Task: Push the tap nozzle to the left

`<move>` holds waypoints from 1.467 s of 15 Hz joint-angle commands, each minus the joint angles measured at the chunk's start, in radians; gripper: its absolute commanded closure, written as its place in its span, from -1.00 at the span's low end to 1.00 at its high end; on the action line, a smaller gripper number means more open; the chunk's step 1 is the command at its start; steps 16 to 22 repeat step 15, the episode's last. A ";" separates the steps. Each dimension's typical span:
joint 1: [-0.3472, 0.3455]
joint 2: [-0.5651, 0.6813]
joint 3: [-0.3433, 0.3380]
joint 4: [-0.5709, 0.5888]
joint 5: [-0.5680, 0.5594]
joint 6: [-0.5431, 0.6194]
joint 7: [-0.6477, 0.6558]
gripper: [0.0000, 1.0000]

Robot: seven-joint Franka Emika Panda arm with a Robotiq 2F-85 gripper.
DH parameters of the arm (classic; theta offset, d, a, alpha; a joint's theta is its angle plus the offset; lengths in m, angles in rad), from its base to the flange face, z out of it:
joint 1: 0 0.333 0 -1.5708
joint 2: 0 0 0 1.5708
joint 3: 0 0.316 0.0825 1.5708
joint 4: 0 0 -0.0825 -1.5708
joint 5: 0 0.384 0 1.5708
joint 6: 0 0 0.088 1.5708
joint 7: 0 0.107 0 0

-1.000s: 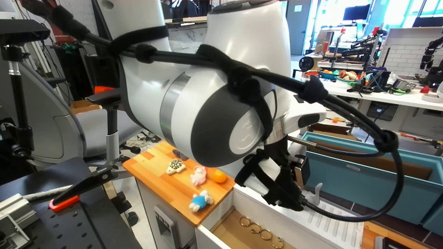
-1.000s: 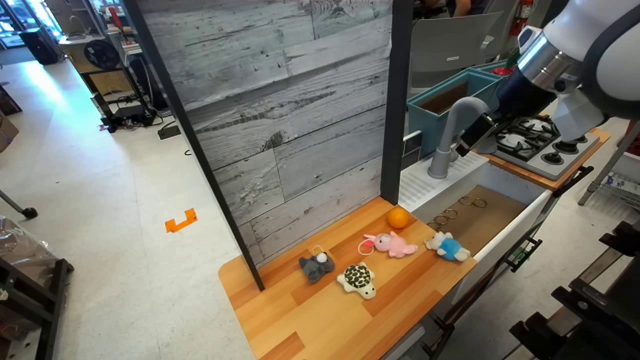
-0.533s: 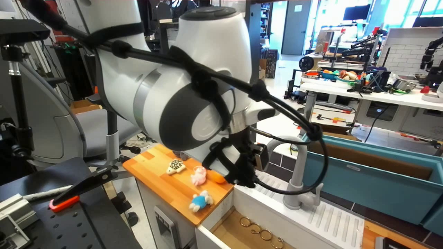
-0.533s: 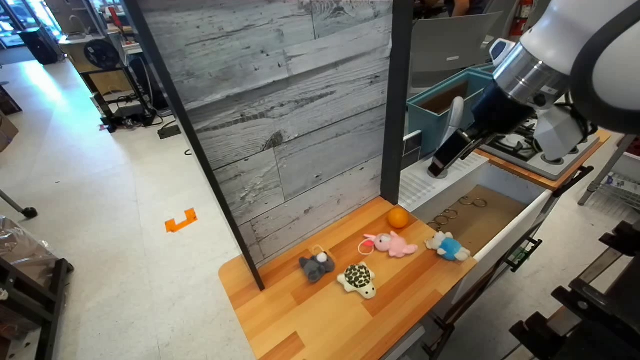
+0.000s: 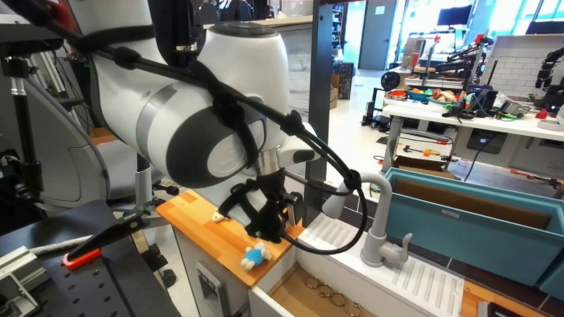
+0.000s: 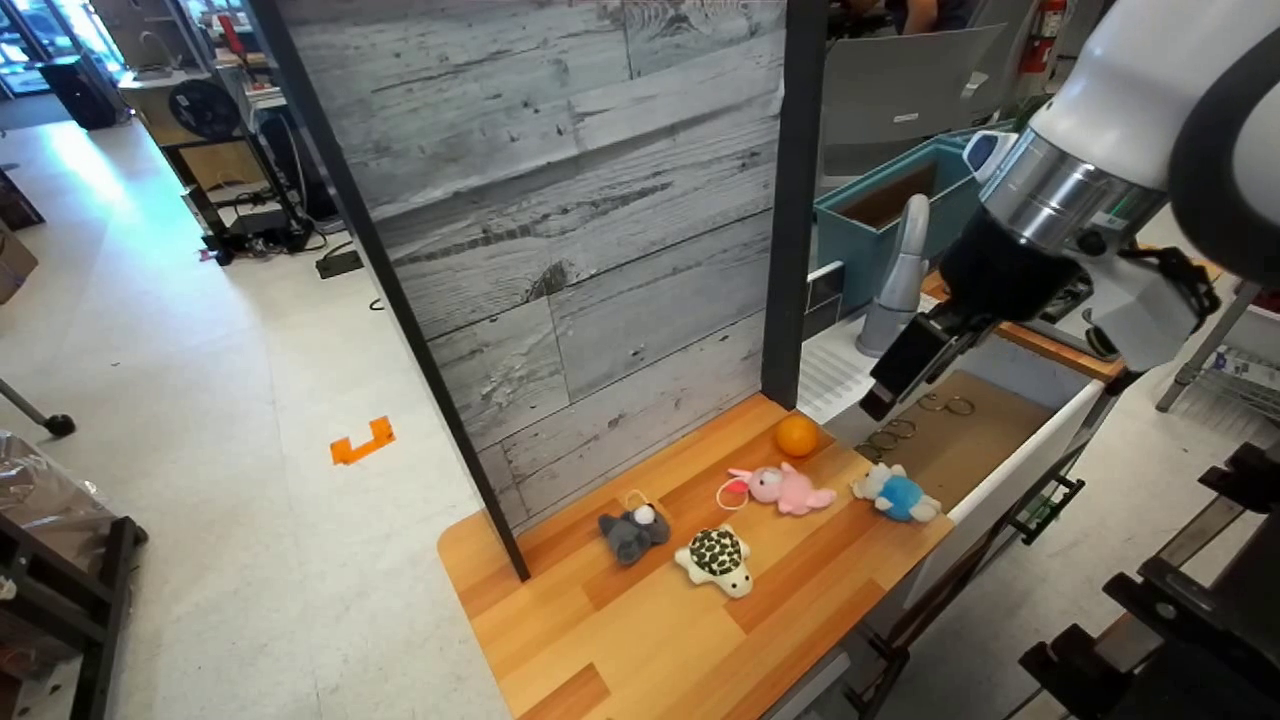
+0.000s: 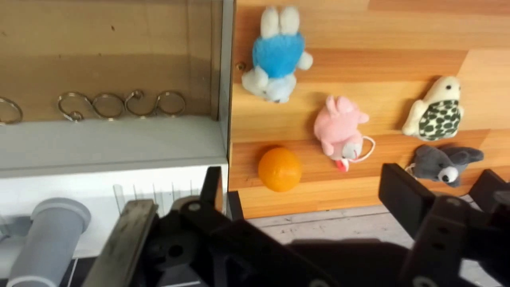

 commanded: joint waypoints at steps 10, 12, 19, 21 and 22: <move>0.153 -0.458 -0.234 -0.165 0.249 -0.551 0.144 -1.00; 0.160 -0.413 -0.240 -0.136 0.301 -0.533 0.076 -1.00; 0.217 -0.453 -0.306 -0.151 0.276 -0.581 0.138 -1.00; 0.217 -0.453 -0.306 -0.151 0.276 -0.581 0.138 -1.00; 0.217 -0.453 -0.306 -0.151 0.276 -0.581 0.138 -1.00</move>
